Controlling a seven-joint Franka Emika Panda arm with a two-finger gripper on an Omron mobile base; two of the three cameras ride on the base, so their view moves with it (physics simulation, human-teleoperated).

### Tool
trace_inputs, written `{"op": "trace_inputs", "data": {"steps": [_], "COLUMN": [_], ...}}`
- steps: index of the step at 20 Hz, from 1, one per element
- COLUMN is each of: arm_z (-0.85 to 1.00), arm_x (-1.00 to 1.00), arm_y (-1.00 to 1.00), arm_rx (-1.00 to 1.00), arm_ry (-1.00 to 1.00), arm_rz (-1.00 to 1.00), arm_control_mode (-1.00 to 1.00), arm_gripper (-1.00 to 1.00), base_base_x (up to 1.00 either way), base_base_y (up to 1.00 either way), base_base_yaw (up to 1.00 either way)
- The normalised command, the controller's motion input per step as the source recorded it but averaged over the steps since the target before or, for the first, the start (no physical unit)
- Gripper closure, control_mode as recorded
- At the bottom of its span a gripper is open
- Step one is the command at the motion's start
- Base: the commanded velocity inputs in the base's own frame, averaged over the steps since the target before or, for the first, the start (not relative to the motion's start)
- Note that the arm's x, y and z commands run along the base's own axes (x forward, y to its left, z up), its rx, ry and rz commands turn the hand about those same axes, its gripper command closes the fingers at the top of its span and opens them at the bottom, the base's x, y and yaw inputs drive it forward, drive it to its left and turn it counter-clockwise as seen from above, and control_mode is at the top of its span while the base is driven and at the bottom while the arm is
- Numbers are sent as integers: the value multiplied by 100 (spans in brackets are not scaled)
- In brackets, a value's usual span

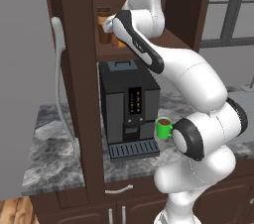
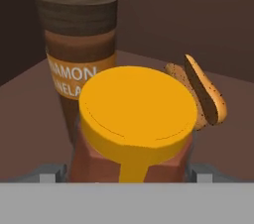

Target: Pick the cinnamon and honey bottle from the cabinet and place them next to the mug.

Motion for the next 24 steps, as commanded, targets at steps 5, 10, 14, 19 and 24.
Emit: {"op": "trace_inputs", "data": {"steps": [5, 10, 14, 19, 24], "arm_z": [0, 0, 0, 0, 0], "arm_x": [0, -6, -40, -80, -100], "arm_y": [0, 0, 0, -10, -48], "arm_rx": [0, 0, 0, 1, 5], "arm_ry": [0, 0, 0, -2, -14], "arm_rz": [0, 0, 0, 0, 0], "arm_control_mode": [-100, -100, -100, -100, -100], "arm_gripper": [100, 100, 100, 100, 100], "base_base_x": [0, 0, 0, 0, 0], "base_base_y": [0, 0, 0, 0, 0], "base_base_yaw": [0, 0, 0, 0, 0]}}
